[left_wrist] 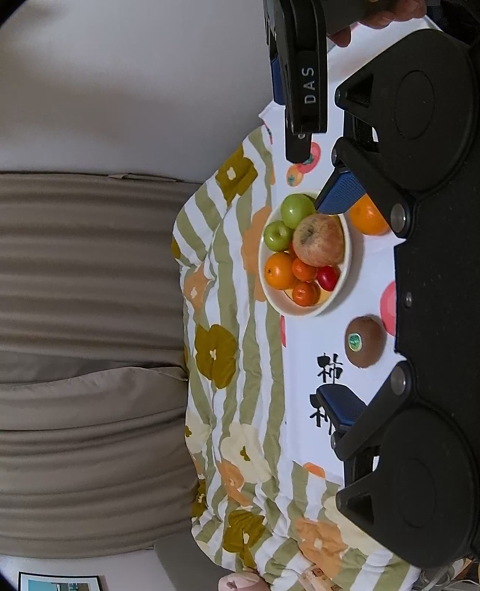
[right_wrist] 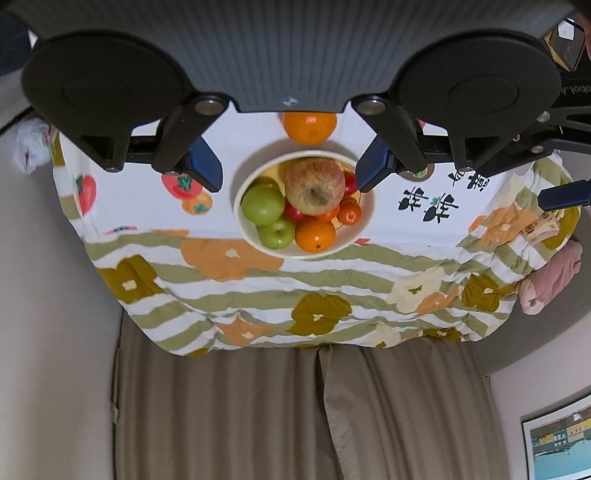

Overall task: Organize fruits
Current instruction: 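Move the left tool to the kiwi while the right tool moves to the large orange, then close the left tool on the kiwi while the right tool grips the large orange, then carry the kiwi into the bowl with the left tool while the right tool carries the orange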

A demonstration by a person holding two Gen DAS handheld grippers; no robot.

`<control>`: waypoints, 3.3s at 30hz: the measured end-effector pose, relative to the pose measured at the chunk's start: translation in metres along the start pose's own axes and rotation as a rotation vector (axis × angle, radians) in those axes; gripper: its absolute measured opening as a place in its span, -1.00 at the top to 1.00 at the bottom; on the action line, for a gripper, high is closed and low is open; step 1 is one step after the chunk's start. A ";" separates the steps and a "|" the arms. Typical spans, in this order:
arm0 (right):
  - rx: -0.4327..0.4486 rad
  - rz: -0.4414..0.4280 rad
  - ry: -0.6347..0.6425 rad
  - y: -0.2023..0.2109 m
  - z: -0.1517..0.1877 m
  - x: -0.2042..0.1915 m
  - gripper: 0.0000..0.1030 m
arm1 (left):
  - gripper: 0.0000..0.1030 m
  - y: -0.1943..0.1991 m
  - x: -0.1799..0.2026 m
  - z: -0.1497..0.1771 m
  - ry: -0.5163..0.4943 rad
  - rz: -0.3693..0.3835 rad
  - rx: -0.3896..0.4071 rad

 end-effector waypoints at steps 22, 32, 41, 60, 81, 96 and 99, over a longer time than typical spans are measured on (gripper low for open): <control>-0.050 0.091 -0.062 -0.057 0.067 -0.028 -0.96 | -0.94 -0.081 -0.058 0.051 -0.164 0.012 -0.097; -0.075 0.130 -0.121 -0.094 0.078 -0.023 -0.96 | -0.93 -0.138 -0.056 0.058 -0.170 0.105 -0.170; -0.088 0.147 -0.136 -0.114 0.085 -0.012 -0.96 | -0.73 -0.175 -0.055 0.064 -0.122 0.151 -0.226; -0.115 0.136 -0.113 -0.133 0.082 -0.009 -0.76 | -0.36 -0.174 -0.053 0.072 -0.097 0.167 -0.263; -0.155 0.081 -0.086 -0.131 0.071 -0.003 -0.45 | -0.35 -0.144 -0.048 0.050 -0.032 0.134 -0.241; -0.095 0.052 -0.063 -0.109 0.008 0.020 -0.45 | -0.35 -0.140 -0.033 -0.006 -0.012 0.093 -0.191; -0.086 0.037 -0.053 -0.114 -0.010 0.025 -0.45 | -0.35 -0.150 -0.030 -0.020 -0.015 0.081 -0.186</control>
Point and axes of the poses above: each gripper's, at about its wrist camera, not at the fingertips, and y roughly against the way its jaws point, x to its right, z to its underside, the point moved 2 cm from there along -y, roughly the way its jaws point, and after that the axes turned 10 degrees about -y, right-handed, at the moved point
